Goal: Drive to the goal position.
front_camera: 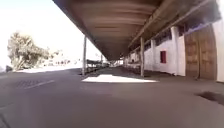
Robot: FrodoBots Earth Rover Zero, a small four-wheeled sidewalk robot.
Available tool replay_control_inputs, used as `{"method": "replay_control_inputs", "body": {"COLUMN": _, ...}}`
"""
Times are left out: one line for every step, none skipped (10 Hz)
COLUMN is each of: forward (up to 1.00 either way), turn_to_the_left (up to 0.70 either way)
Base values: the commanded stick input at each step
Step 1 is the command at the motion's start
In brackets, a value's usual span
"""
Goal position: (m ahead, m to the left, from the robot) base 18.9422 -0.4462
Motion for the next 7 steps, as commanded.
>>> {"method": "replay_control_inputs", "body": {"forward": 0.70, "turn_to_the_left": 0.00}}
{"method": "replay_control_inputs", "body": {"forward": 0.70, "turn_to_the_left": 0.00}}
{"method": "replay_control_inputs", "body": {"forward": 0.70, "turn_to_the_left": 0.00}}
{"method": "replay_control_inputs", "body": {"forward": 0.70, "turn_to_the_left": 0.00}}
{"method": "replay_control_inputs", "body": {"forward": 0.70, "turn_to_the_left": 0.00}}
{"method": "replay_control_inputs", "body": {"forward": 0.70, "turn_to_the_left": 0.00}}
{"method": "replay_control_inputs", "body": {"forward": 0.70, "turn_to_the_left": 0.00}}
